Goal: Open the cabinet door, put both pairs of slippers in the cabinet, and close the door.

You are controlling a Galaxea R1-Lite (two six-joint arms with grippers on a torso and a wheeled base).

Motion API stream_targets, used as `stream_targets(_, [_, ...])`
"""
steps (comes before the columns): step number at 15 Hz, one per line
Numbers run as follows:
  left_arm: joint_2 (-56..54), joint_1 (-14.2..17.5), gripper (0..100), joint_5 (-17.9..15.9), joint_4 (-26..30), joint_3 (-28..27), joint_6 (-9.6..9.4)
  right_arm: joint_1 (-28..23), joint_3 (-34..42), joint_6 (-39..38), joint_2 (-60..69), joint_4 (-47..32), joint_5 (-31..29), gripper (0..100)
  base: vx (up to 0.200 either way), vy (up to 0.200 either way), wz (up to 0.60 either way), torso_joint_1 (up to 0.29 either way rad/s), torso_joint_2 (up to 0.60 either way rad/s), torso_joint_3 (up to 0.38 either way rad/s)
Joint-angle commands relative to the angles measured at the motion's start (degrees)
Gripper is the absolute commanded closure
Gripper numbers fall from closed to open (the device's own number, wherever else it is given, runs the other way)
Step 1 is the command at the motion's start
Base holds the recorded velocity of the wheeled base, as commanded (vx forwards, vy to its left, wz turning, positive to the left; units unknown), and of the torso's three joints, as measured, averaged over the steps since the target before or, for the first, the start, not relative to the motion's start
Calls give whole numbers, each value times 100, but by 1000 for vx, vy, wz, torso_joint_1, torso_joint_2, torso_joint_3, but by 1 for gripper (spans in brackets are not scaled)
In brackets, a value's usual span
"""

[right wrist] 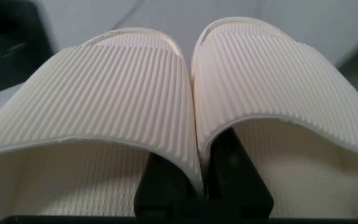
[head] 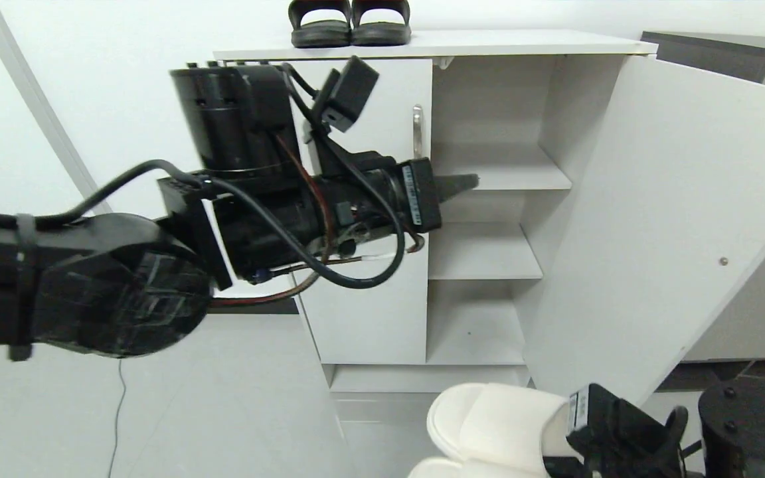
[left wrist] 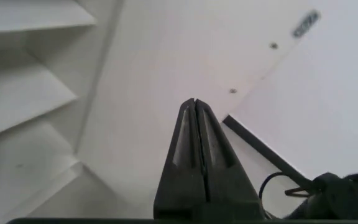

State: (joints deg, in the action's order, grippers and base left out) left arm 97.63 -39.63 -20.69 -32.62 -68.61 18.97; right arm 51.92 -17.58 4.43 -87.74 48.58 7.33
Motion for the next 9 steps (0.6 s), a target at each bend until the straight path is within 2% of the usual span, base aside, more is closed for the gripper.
stream_targets(1, [-807,491,100,179,212,331,-16,-173,-299,-258,-332,11,-495,100,0,0,0,0,0,0])
stream_targets(3, [-1757,817,100,1199,1179,427,-78,-279,-1011,-697,-710,-24,-1717,100,0,0,0,0,0,0])
stream_targets(4, [-2266,931,100,1682,1830,454,-183,-367,-1353,-777,-930,-24,-2174,100,0,0,0,0,0,0])
stream_targets(5, [-2600,984,100,2007,2251,498,-350,-463,-1556,-829,-1070,-50,-2482,100,0,0,0,0,0,0])
stream_targets(6, [-3277,1098,100,2605,2849,691,-737,-718,-1846,-917,-1334,-156,-3053,100,0,0,0,0,0,0])
stream_targets(7, [-3655,1116,100,2869,3025,840,-912,-833,-1960,-952,-1422,-209,-3255,100,0,0,0,0,0,0])
stream_targets(9, [-4886,1159,100,4143,3315,1605,-1510,-1149,-2320,-1031,-1650,-244,-3580,100,0,0,0,0,0,0])
